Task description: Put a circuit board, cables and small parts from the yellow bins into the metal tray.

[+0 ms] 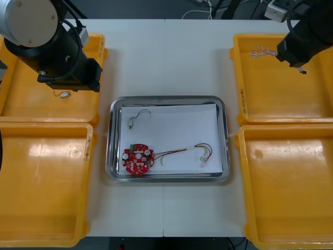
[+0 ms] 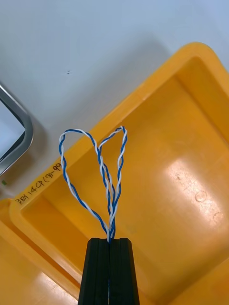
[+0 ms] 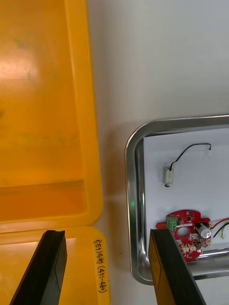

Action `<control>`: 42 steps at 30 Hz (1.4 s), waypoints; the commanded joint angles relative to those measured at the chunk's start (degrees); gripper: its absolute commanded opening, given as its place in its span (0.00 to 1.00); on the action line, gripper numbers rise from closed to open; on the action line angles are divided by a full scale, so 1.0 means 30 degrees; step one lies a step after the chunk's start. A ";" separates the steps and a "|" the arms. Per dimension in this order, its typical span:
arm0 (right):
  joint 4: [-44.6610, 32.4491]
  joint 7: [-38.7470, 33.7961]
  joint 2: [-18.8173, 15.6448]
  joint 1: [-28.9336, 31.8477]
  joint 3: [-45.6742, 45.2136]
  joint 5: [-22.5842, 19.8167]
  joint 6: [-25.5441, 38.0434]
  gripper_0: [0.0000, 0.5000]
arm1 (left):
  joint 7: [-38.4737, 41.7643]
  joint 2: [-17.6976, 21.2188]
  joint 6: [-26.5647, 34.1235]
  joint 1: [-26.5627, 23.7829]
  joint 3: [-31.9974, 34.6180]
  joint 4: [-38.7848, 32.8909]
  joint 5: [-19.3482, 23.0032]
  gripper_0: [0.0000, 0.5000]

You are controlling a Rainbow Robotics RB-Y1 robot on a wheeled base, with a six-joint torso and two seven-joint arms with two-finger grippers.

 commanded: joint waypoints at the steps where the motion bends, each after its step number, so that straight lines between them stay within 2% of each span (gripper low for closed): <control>1: -0.1206 -0.0488 0.0488 -0.0001 0.1919 -0.0263 0.0083 0.00 | -0.2199 0.1015 0.0166 -0.0054 0.1446 0.0729 0.0215 1.00; 6: -0.1850 -0.0517 0.1015 -0.0001 0.3179 -0.0381 0.0083 0.00 | -0.3517 0.1249 0.0166 -0.0229 0.2354 0.1842 0.0039 1.00; 11: -0.2495 -0.0488 0.1718 0.0028 0.4410 -0.0644 0.0083 0.00 | -0.5626 0.1249 0.0166 -0.0727 0.2823 0.3629 -0.1367 1.00; 16: -0.2788 -0.0400 0.2421 0.0174 0.5171 -0.1025 0.0083 0.00 | -0.6945 0.1278 0.0062 -0.1020 0.2910 0.5124 -0.2158 1.00; 21: -0.3286 -0.0254 0.2597 0.0731 0.6167 -0.1377 0.0083 0.00 | -0.7941 0.1278 -0.1315 -0.1167 0.2910 0.6442 -0.2773 1.00; 31: -0.3989 0.0156 0.2832 0.1669 0.8540 -0.1670 -0.2131 0.00 | -0.8410 0.1278 -0.4157 -0.1196 0.2910 0.7848 -0.2773 1.00; 37: -0.3989 0.0537 0.3476 0.1669 1.0357 -0.0468 -0.2980 0.00 | -0.8703 0.1249 -0.5300 -0.1196 0.2881 0.8522 -0.2802 1.00; 42: -0.3989 0.0742 0.3828 0.1669 1.2173 0.1231 -0.3596 0.00 | -0.9083 0.1278 -0.6501 -0.1196 0.2881 0.9313 -0.2773 1.00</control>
